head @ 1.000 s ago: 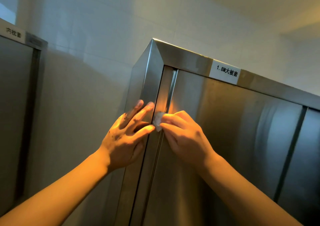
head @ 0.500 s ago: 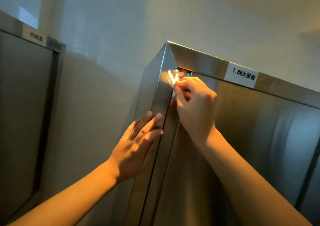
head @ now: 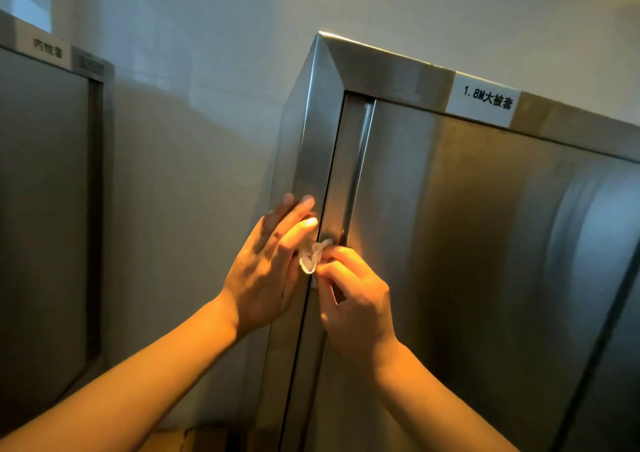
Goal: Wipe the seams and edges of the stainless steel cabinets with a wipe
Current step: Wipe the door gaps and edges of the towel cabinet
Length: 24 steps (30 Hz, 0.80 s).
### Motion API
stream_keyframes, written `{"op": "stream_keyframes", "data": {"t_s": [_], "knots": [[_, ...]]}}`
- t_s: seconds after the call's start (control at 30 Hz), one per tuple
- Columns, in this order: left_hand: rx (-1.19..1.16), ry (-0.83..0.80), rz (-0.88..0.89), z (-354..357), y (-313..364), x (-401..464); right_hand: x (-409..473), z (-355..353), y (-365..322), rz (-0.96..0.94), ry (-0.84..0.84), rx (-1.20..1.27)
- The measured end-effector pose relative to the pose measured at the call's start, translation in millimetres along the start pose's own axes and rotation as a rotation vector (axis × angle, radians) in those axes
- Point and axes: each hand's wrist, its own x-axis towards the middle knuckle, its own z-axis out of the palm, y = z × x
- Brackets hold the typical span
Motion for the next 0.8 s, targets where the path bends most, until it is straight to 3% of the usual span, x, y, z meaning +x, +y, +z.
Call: {"op": "stream_keyframes", "data": {"t_s": [0.2,0.47,0.63,0.8], "knots": [[0.136,-0.129,0.033,-9.1,1.3,-2.2,16.4,-21.6,0.2,-0.067,-0.173,-0.066],[0.125,-0.139,-0.007,-14.0,7.8,-8.2,131.4,-85.3,9.2,-0.143,0.115,-0.258],[0.128,-0.138,0.011,-12.4,6.8,-7.7,174.4,-57.0,22.8,-0.217,0.092,-0.381],[0.097,-0.117,0.005,-9.3,7.1,-8.7,133.1,-36.4,18.9,-0.227,0.115,-0.368]]}}
